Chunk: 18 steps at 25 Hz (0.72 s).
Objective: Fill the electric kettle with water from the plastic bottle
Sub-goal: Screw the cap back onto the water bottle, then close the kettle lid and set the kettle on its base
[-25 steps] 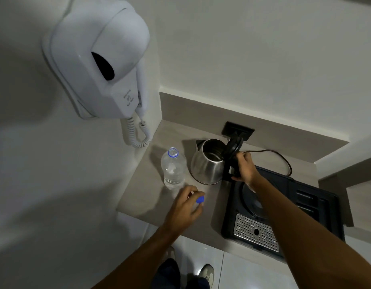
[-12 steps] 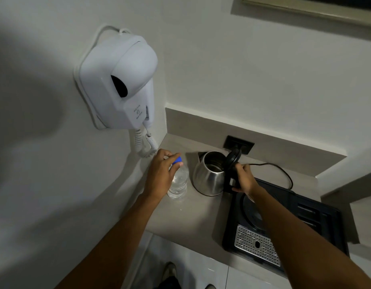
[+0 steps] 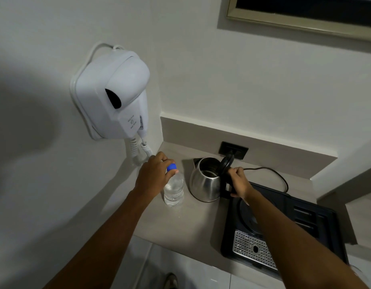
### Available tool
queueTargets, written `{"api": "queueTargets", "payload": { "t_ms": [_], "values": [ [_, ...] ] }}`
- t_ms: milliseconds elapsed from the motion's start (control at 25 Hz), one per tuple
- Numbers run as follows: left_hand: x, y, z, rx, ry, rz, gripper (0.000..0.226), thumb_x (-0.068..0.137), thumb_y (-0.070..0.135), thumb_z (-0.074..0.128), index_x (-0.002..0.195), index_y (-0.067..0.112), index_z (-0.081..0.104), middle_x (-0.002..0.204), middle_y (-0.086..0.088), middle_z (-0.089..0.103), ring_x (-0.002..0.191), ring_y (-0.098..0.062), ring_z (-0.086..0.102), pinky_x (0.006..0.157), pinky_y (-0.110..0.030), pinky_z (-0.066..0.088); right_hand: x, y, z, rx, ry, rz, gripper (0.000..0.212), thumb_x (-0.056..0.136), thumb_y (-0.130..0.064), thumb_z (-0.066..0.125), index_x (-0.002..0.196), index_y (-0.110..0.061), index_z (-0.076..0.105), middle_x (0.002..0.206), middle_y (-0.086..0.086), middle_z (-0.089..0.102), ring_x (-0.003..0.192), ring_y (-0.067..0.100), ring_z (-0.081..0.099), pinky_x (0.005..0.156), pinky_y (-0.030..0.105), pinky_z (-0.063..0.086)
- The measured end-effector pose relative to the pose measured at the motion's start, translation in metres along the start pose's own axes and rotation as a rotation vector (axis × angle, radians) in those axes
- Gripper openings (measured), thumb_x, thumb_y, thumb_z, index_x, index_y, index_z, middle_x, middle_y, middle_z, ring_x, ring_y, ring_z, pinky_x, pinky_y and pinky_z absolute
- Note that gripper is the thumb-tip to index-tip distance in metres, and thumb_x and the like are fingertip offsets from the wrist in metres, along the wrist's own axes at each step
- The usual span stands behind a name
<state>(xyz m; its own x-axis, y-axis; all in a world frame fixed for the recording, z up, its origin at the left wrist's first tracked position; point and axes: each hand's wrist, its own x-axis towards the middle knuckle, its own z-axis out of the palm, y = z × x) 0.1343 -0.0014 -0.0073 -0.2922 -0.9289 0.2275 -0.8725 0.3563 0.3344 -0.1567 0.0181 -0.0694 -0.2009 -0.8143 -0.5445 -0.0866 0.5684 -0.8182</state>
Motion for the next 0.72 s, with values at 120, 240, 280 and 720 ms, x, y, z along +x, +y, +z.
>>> {"api": "queueTargets", "payload": {
  "t_ms": [120, 240, 280, 720],
  "values": [
    [0.0, 0.002, -0.001, 0.093, 0.059, 0.067, 0.04, 0.086, 0.036, 0.081, 0.118, 0.016, 0.072, 0.111, -0.008, 0.066, 0.093, -0.032, 0.062, 0.069, -0.042, 0.051, 0.003, -0.001, 0.0, -0.004, 0.012, -0.039, 0.031, 0.098, -0.045, 0.048, 0.102, -0.016, 0.038, 0.097, 0.004, 0.051, 0.084, 0.017, 0.049, 0.07, 0.035, 0.045],
    [0.005, 0.007, 0.001, 0.118, 0.139, 0.122, 0.052, 0.079, 0.042, 0.085, 0.12, 0.014, 0.07, 0.112, -0.009, 0.067, 0.088, -0.031, 0.062, 0.065, -0.038, 0.047, 0.01, -0.007, 0.0, -0.033, 0.023, -0.059, 0.034, 0.094, -0.046, 0.055, 0.096, -0.015, 0.041, 0.089, 0.005, 0.049, 0.079, 0.017, 0.048, 0.071, 0.032, 0.041],
    [0.009, 0.009, 0.001, 0.11, 0.161, 0.131, 0.053, 0.079, 0.043, 0.085, 0.119, 0.014, 0.069, 0.113, -0.009, 0.067, 0.088, -0.03, 0.061, 0.065, -0.036, 0.044, 0.012, -0.011, 0.0, -0.077, 0.022, -0.04, 0.042, 0.09, -0.052, 0.057, 0.1, -0.014, 0.043, 0.092, 0.006, 0.052, 0.082, 0.019, 0.051, 0.074, 0.034, 0.042],
    [0.072, 0.05, 0.012, 0.322, -0.383, 0.373, 0.045, 0.104, 0.037, 0.051, 0.142, 0.014, 0.05, 0.154, -0.007, 0.044, 0.138, -0.026, 0.041, 0.113, -0.048, 0.033, 0.036, -0.029, 0.03, -0.474, 0.147, 0.151, 0.11, 0.064, -0.076, 0.069, 0.144, -0.006, 0.041, 0.138, 0.02, 0.055, 0.109, 0.035, 0.056, 0.08, 0.041, 0.046]
  ]
}}
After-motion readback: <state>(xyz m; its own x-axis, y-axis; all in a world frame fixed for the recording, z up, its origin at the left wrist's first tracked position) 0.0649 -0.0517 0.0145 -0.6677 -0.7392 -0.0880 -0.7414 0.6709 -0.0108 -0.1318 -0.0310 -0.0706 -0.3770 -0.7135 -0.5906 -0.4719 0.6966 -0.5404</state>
